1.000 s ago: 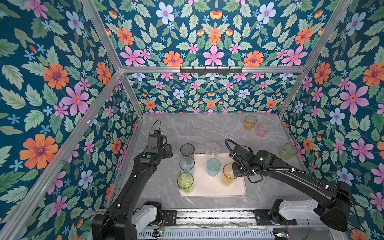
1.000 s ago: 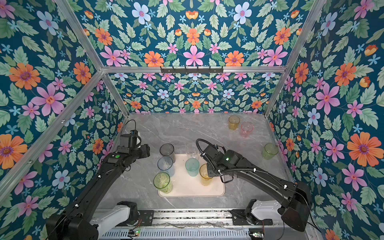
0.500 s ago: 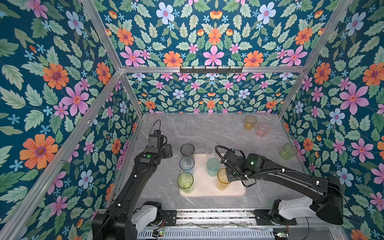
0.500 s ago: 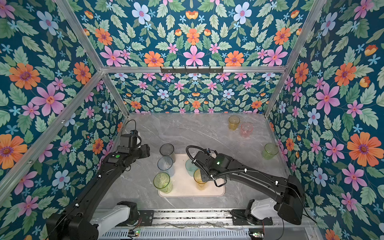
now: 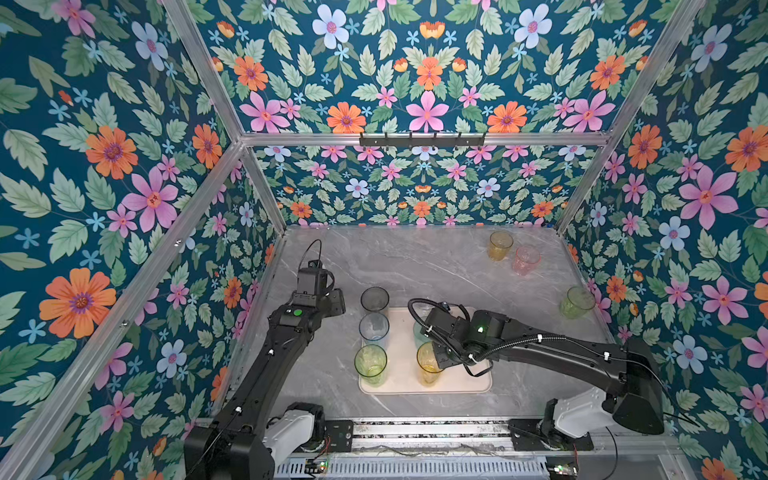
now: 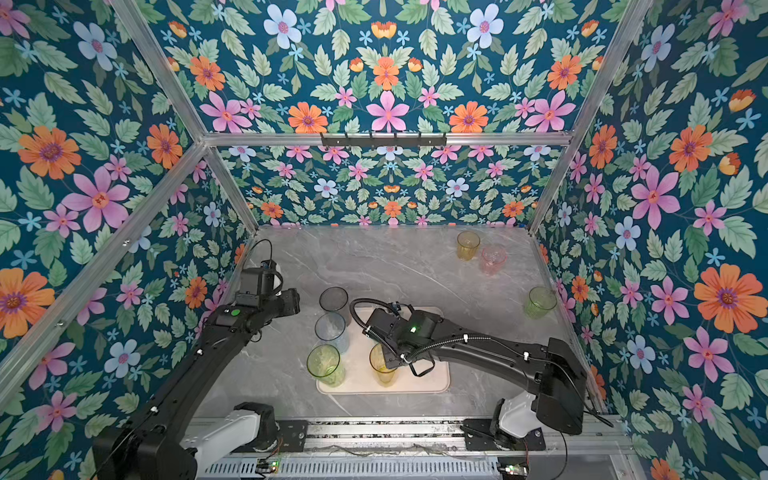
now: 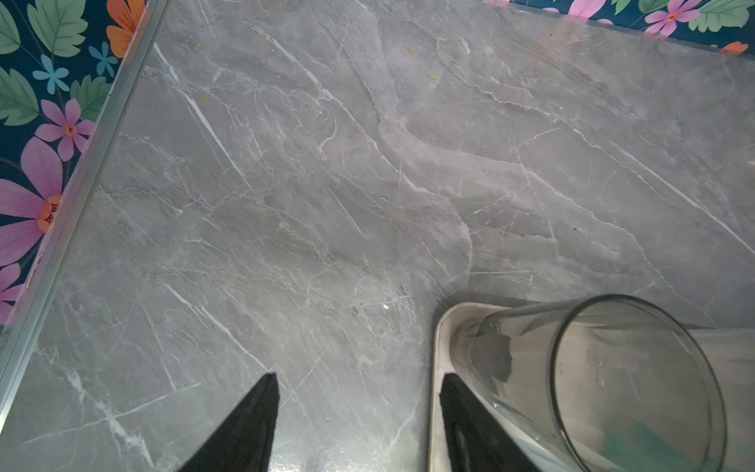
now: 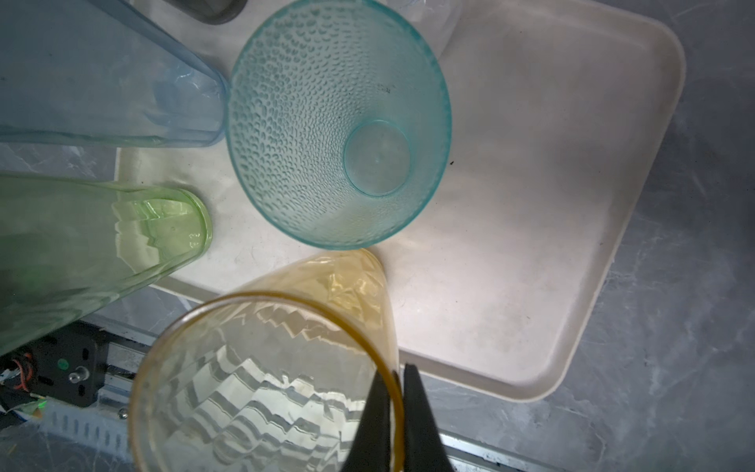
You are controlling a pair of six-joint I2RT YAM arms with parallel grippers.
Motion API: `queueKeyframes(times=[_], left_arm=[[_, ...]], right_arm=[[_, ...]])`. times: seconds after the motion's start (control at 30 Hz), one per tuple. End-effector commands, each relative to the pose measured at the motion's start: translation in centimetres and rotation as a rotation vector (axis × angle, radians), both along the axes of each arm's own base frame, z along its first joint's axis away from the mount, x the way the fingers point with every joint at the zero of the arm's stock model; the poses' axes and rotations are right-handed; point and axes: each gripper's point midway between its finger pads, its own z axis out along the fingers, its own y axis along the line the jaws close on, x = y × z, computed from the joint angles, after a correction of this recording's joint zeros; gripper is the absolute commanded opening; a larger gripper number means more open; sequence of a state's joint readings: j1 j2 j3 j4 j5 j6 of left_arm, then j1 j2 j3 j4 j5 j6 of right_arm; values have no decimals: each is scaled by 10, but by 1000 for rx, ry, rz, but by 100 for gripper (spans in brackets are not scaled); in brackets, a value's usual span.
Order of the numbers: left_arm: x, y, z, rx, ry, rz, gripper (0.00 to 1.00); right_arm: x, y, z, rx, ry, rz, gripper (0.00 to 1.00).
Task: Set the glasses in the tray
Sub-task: 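Lower the amber glass onto the tray near the teal glass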
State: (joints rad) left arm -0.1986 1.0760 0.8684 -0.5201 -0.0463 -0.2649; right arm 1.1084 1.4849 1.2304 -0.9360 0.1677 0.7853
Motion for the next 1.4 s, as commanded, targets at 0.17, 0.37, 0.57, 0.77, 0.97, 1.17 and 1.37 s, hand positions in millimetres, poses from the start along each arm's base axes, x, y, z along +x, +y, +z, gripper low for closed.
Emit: queueKeyframes(times=[0.17,0.37,0.57,0.77,0.97,1.17,1.37], left_arm=[[0,-1,1,-7,-4,1,66],[0,-2,1,-9,-2,-3,66],[0,-1,1,-10,-2,-2,66],[0,-2,1,-11,-2,-3,66],[-1,-1,0,-10,-1,-2,66],[-1,-2,0,-11,0,-2,66],[-1,-2,-1,-12,5,-3,66]], right_arm=[[4,9,4,18,-16,-3,0],[6,10,5,15,-31,3,0],[7,4,2,-32,-27,-1,0],[7,-3,-2,-70,-25,-12,0],[7,-5,-3,-79,-24,-17,0],[5,-4,-3,-68,-17,-22,0],[4,-1,-2,-38,-15,-20,10]])
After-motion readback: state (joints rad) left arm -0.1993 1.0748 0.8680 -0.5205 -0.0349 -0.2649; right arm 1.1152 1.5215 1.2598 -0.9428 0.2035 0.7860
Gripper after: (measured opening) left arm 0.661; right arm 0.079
